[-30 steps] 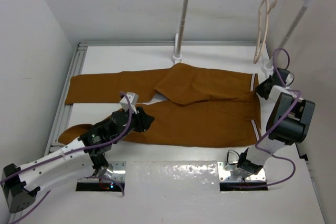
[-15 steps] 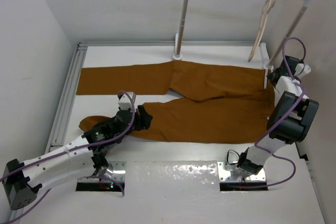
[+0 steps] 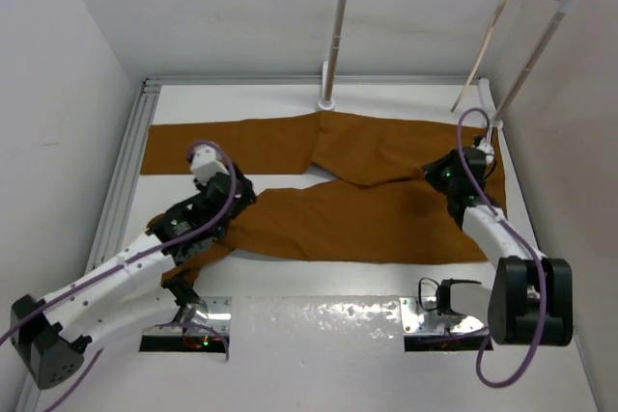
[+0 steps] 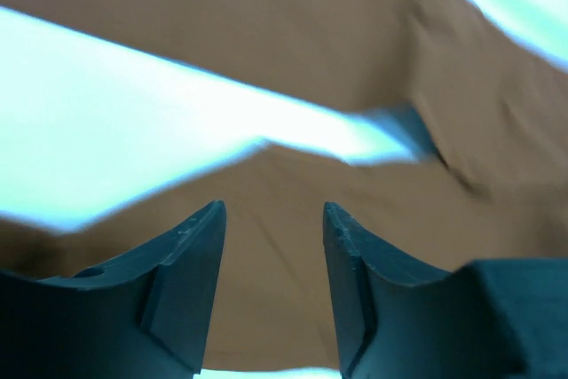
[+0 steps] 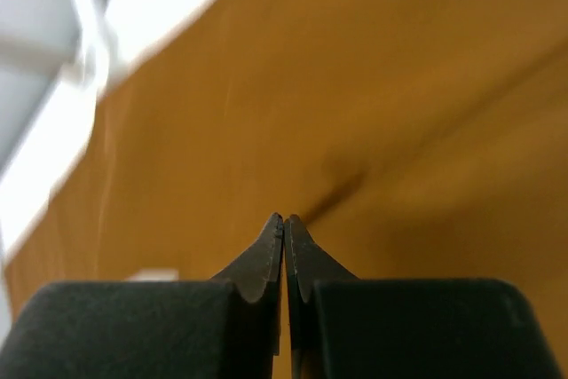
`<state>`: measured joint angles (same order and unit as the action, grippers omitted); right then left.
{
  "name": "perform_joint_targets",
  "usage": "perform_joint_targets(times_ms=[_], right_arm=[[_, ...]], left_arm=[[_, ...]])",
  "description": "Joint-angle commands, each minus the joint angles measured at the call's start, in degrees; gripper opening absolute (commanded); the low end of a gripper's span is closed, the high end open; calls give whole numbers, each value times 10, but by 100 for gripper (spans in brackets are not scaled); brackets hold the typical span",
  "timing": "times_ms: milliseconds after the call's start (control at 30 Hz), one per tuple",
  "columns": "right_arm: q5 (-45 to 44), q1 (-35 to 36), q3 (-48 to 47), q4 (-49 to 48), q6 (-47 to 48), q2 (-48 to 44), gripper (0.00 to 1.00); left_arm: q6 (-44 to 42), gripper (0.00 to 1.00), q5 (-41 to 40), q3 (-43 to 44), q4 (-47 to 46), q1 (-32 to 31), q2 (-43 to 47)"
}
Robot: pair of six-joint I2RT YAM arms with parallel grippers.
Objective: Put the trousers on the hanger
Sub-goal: Flatten out the trousers at the center of the board.
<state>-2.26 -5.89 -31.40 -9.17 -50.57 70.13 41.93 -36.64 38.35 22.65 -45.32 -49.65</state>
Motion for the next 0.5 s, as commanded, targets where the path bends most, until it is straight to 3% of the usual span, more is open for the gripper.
perform_joint_targets(times_ms=[0,100,167,200,267,367,467], right_arm=[[108,43,54,-59,-2,-45,1],[197,120,47,-38,51,-40,0],[212,185,-25,33,102,-20,0],[209,252,-47,48,147,-1,0],[233,314,-95,45,165,37,0],[262,354,-146,61,172,71,1],[237,393,-151,68,194,73,1]], left_arm=[[38,46,-68,54,109,58,51],[61,51,-118,82,192,65,86],[30,51,-128,128,225,65,93],[22,50,-129,151,236,65,93],[6,48,-135,212,262,65,93],[26,48,-133,254,334,65,90],[63,48,-152,204,379,65,88]])
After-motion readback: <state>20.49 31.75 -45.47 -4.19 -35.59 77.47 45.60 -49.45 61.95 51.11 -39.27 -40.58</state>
